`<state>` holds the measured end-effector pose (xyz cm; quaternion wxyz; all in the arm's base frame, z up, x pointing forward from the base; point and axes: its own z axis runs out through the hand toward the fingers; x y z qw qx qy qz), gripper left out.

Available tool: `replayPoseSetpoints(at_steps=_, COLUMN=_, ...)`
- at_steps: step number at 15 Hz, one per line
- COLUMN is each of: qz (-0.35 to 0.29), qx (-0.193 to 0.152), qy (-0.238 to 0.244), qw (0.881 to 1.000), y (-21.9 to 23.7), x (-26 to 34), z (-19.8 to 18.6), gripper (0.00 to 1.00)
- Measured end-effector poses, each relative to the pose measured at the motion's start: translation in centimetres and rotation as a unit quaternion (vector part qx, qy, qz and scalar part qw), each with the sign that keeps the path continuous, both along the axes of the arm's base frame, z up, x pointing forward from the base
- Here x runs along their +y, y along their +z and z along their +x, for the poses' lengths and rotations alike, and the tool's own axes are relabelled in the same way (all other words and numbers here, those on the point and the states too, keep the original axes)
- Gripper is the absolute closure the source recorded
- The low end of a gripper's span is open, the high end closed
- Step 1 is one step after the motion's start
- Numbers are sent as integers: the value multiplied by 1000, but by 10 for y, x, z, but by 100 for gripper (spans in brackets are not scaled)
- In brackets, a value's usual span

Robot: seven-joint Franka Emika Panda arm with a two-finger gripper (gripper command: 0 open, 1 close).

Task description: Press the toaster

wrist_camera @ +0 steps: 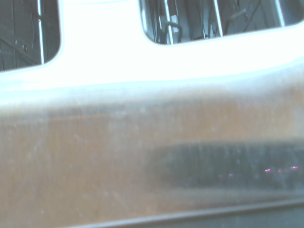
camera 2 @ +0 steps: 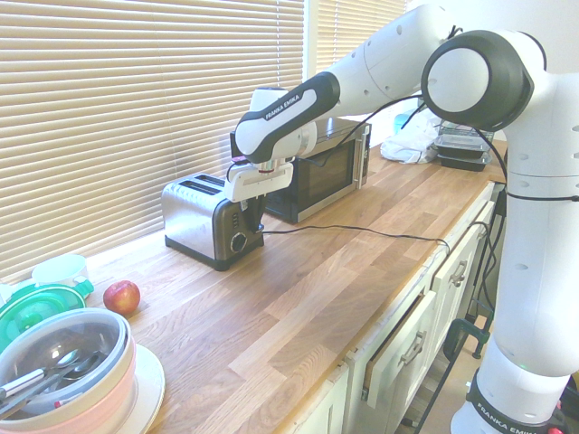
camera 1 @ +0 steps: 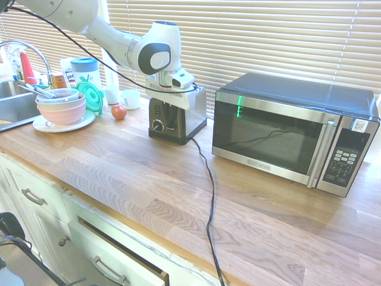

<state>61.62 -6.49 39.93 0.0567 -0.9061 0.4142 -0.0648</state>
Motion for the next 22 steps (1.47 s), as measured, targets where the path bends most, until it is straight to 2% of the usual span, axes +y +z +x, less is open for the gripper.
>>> replayPoseSetpoints(at_steps=15, qz=5, qx=-7, qy=-4, qw=1000, y=6, x=-19, z=-3, gripper=100)
replayPoseSetpoints(at_steps=19, qz=0, qx=-37, qy=-8, qw=999, y=34, x=-32, z=-15, gripper=100)
replayPoseSetpoints(at_steps=22, qz=0, qx=-59, qy=-12, qw=998, y=56, x=-33, z=-49, gripper=100)
